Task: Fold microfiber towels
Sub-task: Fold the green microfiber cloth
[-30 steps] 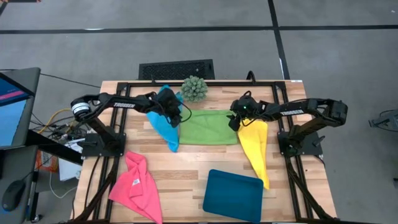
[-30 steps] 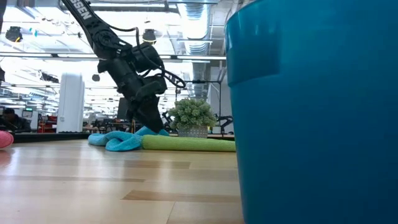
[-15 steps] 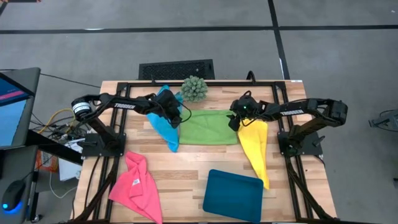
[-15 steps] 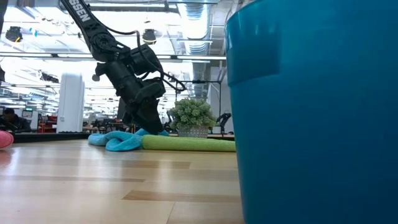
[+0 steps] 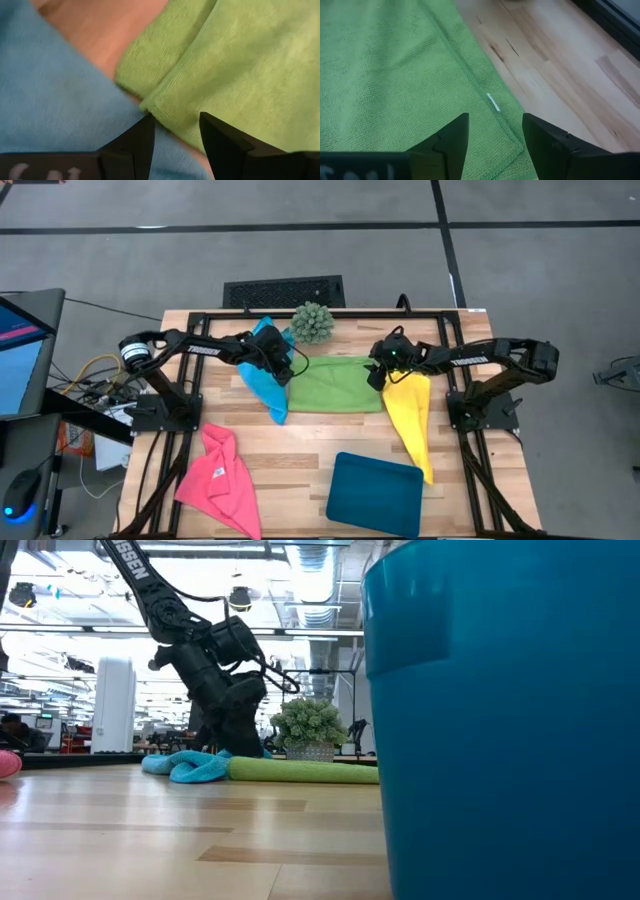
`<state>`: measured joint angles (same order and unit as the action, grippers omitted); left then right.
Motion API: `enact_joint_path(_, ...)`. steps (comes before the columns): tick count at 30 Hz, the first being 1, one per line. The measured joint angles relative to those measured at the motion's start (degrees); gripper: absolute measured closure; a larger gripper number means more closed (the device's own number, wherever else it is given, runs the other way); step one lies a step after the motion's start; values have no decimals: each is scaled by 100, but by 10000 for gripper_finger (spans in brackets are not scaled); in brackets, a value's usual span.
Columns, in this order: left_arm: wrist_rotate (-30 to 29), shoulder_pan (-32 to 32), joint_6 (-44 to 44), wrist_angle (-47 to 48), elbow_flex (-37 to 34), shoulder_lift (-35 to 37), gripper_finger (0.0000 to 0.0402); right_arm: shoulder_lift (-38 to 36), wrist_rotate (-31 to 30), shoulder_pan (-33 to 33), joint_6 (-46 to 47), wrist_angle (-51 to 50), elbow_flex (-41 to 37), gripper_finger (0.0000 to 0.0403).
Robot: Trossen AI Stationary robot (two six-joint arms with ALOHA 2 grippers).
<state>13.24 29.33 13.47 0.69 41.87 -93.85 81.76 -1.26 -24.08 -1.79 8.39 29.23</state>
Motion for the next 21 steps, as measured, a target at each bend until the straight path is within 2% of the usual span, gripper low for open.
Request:
enact_joint_path(6,61,0,79,-149,2,7,271,0,-2,0,-15,24,0,194)
enact_joint_path(16,55,-61,-170,-24,2,3,393,2,-2,0,-15,24,0,194)
enact_joint_path(21,89,-214,-181,-45,2,4,400,2,-2,0,-14,24,0,194)
